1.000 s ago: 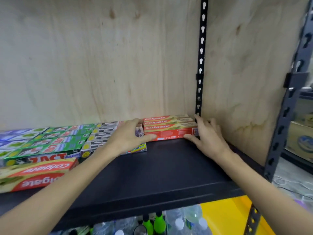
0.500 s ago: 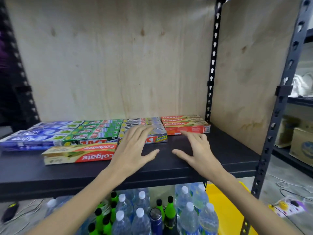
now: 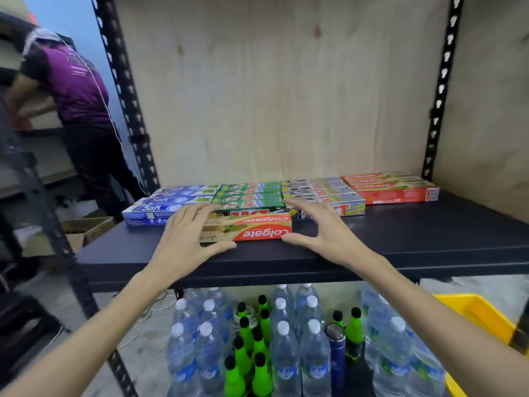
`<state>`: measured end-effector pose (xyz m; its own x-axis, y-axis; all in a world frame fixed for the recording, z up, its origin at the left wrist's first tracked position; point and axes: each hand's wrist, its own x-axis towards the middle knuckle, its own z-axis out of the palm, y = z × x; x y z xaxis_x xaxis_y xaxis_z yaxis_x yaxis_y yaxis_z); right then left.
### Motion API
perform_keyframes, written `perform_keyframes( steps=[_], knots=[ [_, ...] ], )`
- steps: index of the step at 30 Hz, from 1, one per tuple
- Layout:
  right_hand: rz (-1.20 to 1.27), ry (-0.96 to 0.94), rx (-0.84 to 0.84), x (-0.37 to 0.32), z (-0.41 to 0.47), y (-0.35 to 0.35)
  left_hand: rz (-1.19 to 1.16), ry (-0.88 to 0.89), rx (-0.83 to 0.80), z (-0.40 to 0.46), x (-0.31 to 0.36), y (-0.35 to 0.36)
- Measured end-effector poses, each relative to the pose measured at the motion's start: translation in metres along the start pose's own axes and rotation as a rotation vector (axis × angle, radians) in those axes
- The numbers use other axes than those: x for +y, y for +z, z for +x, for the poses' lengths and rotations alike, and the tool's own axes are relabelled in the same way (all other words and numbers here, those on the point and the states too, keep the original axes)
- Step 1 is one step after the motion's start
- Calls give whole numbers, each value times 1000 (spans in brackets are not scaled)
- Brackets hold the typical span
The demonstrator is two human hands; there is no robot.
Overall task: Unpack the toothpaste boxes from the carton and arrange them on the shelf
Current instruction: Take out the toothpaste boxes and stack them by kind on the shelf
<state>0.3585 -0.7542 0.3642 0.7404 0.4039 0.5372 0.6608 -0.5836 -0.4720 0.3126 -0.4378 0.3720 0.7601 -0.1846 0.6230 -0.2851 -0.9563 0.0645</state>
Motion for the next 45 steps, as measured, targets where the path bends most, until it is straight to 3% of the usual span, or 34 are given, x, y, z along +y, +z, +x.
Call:
perform_keyframes(
  steps=[7,19,28,31,34,38,41,45],
  knots=[
    [-28,48,-127,6,18,10,-359,-159,-75,-1,-33,6],
    [190,163,-126,-11,-13,-13,-447,-139,-137,-8,-20,-6],
    [187,132,-52,-29,-51,-13,-532,-487,144,-44,49,-5],
    [190,151,-34,-35,-59,-10,-502,-505,157,-55,75,1],
    [248,158,3,-44,-67,-3,-510,-519,52,-65,100,4],
    [361,143,89,-56,-77,13,-717,-374,-36,-81,126,-3],
    [451,134,114,-66,-81,22,-737,-302,-38,-90,137,-9],
    [548,133,113,-76,-83,27,-750,-363,20,-91,132,-10]
  ],
)
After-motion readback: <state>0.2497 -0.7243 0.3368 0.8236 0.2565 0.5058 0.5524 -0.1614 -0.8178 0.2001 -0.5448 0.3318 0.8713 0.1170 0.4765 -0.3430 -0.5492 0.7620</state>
